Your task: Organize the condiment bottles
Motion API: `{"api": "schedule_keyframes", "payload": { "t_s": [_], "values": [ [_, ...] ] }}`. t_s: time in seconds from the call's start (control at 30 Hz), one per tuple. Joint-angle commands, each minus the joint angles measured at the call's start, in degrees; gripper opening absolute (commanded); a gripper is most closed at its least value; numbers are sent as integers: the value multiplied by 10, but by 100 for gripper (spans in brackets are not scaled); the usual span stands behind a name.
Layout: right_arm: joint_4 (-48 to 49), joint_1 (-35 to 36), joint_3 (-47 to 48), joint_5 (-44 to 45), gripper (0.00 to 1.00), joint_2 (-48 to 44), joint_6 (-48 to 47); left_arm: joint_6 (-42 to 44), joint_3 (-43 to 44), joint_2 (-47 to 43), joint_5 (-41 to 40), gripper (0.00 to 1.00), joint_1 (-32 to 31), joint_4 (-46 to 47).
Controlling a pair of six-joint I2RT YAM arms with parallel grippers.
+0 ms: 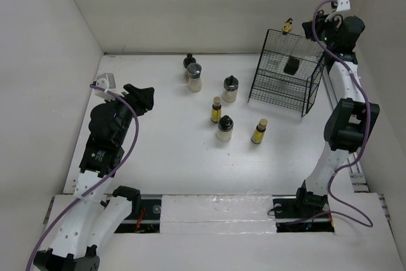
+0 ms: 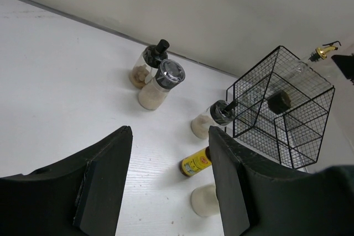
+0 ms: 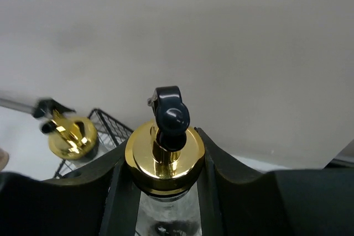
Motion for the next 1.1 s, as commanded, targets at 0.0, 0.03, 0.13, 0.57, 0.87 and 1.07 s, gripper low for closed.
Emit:
{"api": "schedule_keyframes", "payload": {
  "t_s": [0.0,0.03,0.13,0.57,0.87,1.07],
  "values": [
    [125,-5,-30,-17,13,-45,-3,7,8,-2,7,53,3,22],
    [130,-5,-53,-17,15,-53,-3,7,8,-2,7,53,3,22],
    [130,-5,-78,-17,25,-53,-3,7,8,-2,7,54,3,22],
    [54,2,-63,23,85,-92,-14,7,8,4,13,73,3,22],
    [-15,104,-114,103,39,-214,-85,7,8,-2,1,68,3,22],
    [-65,281,-146,88,18,-196,-99,7,8,-9,-4,41,3,17]
  ]
}}
